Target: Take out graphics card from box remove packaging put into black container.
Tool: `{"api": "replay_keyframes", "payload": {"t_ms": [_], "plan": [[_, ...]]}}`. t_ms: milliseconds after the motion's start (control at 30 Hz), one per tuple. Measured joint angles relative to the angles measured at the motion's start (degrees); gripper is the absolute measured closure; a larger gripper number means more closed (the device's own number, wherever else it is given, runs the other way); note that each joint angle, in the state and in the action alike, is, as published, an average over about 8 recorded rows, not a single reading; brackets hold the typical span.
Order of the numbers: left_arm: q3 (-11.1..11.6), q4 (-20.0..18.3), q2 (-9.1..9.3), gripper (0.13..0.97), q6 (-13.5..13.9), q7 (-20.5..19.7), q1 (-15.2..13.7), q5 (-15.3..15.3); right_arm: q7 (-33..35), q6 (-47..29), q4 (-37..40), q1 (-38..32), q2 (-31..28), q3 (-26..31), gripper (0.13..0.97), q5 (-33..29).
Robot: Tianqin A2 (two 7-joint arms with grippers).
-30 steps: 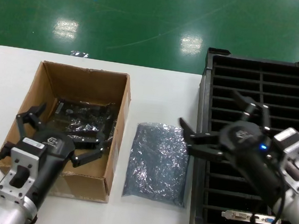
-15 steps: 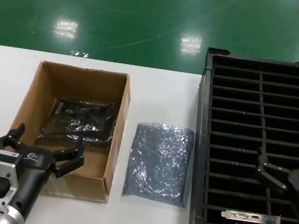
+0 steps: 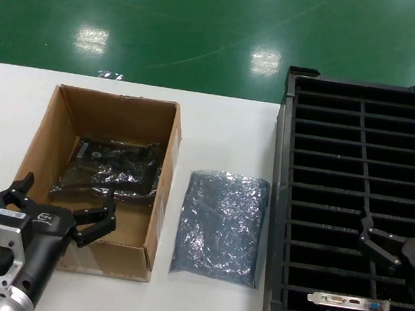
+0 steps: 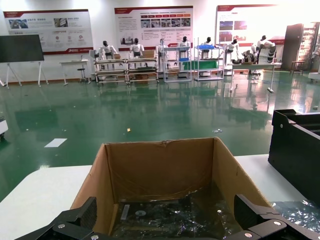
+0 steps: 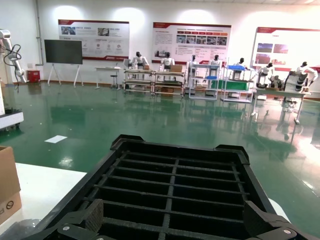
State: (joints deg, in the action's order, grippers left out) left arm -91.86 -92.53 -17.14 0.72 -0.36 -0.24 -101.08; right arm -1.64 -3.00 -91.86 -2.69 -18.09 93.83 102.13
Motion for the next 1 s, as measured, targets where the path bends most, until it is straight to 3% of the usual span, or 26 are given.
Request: {"api": "replay_keyframes", "payload": {"t_ms": [1000], "plan": [[0.0,0.0,0.00,0.132,0.0,0.0,0.0,0.0,0.0,0.0,0.0,0.0,0.0,0.0,0.129,0.0]]}}
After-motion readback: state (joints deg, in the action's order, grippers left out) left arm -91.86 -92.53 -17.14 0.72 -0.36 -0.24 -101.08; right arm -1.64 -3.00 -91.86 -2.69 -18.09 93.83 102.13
